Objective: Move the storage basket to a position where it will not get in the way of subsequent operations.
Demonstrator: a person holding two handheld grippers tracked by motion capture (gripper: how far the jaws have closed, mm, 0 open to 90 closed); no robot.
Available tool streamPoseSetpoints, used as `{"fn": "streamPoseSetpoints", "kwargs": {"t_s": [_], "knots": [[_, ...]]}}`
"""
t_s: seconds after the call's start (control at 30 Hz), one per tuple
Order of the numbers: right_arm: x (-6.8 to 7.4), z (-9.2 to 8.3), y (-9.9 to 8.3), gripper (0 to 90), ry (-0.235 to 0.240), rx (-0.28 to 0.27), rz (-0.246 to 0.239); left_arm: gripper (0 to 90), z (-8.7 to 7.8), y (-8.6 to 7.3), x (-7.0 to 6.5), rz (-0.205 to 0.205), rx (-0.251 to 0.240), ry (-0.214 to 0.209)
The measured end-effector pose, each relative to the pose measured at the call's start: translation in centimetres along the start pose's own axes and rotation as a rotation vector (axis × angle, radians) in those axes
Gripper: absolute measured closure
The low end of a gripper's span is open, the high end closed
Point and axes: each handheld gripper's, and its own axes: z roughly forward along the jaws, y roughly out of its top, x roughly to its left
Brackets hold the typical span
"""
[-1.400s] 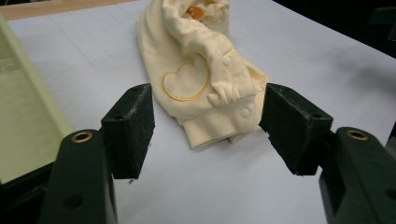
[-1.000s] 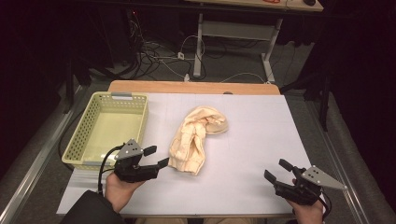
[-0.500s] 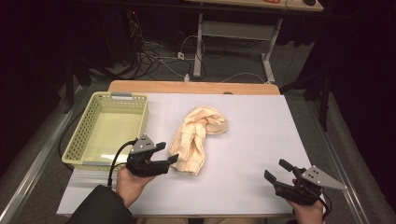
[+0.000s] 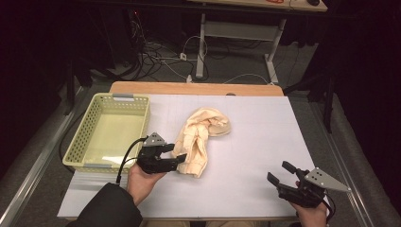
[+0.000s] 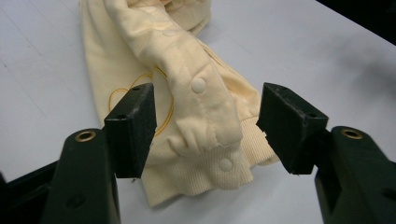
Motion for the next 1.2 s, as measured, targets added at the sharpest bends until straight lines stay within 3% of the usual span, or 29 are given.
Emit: {"fn": "streamPoseSetpoints", "kwargs": {"t_s": [0.27,0.63,0.8,0.87,0.93,1.2], "knots": [[0.1,-0.1,0.0,25.4,0.009,-0.002,-0.01,39.6,1.7,0.2,0.0,0.016,0.071,0.009],[0.1,-0.1,0.0,25.4,0.014,-0.004,-0.009,47.9,3.5,0.2,0.0,0.011,0.141,-0.03],[0.2,0.0,0.0,25.4,0.017,-0.002,-0.012,60.9,4.0,0.2,-0.1,0.018,0.168,-0.04],[0.2,0.0,0.0,25.4,0.02,-0.001,-0.015,71.6,4.0,0.3,-0.1,0.014,0.187,-0.036],[0.3,0.1,0.1,25.5,0.023,0.003,-0.016,76.0,3.9,0.3,-0.2,0.015,0.196,-0.035],[0.7,0.5,0.8,28.1,0.039,0.045,-0.01,77.2,2.7,-0.2,-1.2,0.05,0.197,-0.058]]}}
